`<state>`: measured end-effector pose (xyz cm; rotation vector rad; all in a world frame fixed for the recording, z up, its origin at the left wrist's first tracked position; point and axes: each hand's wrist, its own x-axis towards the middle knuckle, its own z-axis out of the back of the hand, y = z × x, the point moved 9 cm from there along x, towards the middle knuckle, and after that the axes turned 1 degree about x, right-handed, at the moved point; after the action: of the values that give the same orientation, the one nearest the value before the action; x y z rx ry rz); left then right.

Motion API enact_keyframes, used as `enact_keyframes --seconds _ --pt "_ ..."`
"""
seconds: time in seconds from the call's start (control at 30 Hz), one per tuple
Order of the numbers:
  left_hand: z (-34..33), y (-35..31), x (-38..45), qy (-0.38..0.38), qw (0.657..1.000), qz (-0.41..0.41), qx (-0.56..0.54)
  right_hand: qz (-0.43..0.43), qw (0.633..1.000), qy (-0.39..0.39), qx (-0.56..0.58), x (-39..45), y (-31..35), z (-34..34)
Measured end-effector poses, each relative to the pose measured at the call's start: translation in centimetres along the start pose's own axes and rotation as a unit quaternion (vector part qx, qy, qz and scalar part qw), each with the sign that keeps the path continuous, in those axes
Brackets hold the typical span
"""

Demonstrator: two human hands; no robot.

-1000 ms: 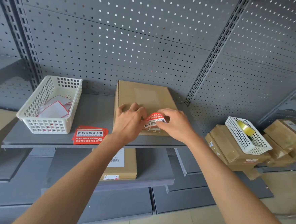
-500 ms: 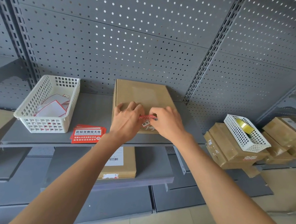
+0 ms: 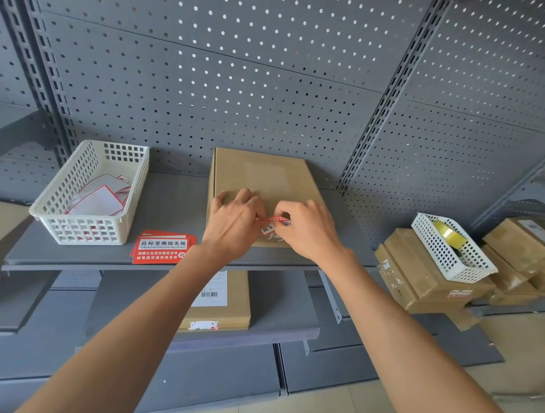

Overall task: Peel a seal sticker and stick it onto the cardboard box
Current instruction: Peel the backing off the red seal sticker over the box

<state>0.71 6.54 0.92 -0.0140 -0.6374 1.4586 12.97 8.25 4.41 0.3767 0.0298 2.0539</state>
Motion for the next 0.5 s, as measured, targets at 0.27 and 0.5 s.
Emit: enact_keyframes --seconds 0.27,0.5 --pt "0.6 0.2 -0.2 0.013 1.0 -0.014 -0.023 -0.005 1.0 0.002 0.008 0.1 -0.3 0.0" --pt "1.4 0.6 -0.2 -0.006 0.999 -0.031 -0.035 -0.011 1.0 0.005 0.014 -0.1 -0.3 0.2"
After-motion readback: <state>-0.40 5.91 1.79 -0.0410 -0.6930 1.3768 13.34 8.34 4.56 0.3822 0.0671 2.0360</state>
